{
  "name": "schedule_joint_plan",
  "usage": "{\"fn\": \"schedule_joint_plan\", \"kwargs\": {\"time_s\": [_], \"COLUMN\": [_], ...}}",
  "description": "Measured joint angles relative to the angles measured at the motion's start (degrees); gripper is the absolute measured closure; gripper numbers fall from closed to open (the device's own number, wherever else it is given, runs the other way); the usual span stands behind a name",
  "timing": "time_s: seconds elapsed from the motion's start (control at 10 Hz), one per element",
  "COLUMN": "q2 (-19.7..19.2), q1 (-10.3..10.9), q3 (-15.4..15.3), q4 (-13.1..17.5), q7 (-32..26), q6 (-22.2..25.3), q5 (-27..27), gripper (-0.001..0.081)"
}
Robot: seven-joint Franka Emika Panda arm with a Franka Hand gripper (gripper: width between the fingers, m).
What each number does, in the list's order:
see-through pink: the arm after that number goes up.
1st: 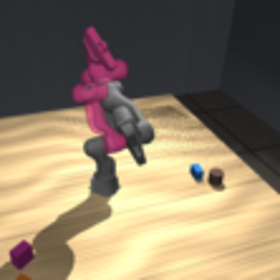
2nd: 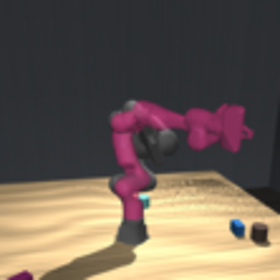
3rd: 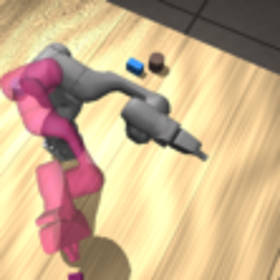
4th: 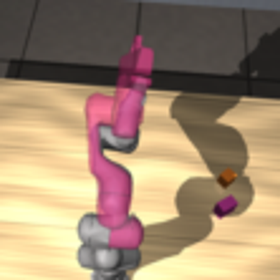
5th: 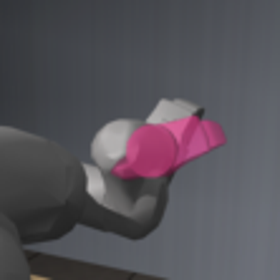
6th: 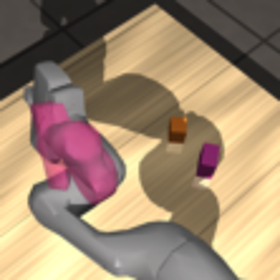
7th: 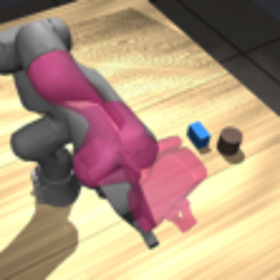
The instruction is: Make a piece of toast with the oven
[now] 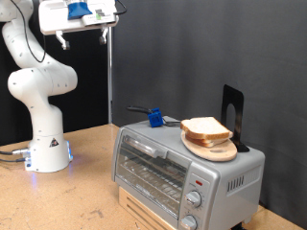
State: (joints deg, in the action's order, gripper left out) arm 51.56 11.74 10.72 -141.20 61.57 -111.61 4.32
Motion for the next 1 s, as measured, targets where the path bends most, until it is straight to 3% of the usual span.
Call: {"fn": "schedule_joint_plan", "kwargs": {"time_s": [0.1, 0.4, 0.6, 0.9, 1.0], "q2": [-0.5, -5.5, -5.1, -4.4, -4.5], "q1": [2.7, 12.4, 11.5, 13.6, 14.0], "q3": [2.6, 11.9, 11.0, 12.4, 12.9], "q4": [1.6, 4.8, 4.6, 5.9, 6.0], "q7": [-6.1, -24.0, -20.7, -21.0, -21.4], "q6": [1.9, 2.0, 1.4, -0.6, -0.7], "q5": [-2.0, -7.1, -8.1, -18.7, -19.1], "gripper": [0.0003, 0.0003, 0.0003, 0.0003, 0.0003]}}
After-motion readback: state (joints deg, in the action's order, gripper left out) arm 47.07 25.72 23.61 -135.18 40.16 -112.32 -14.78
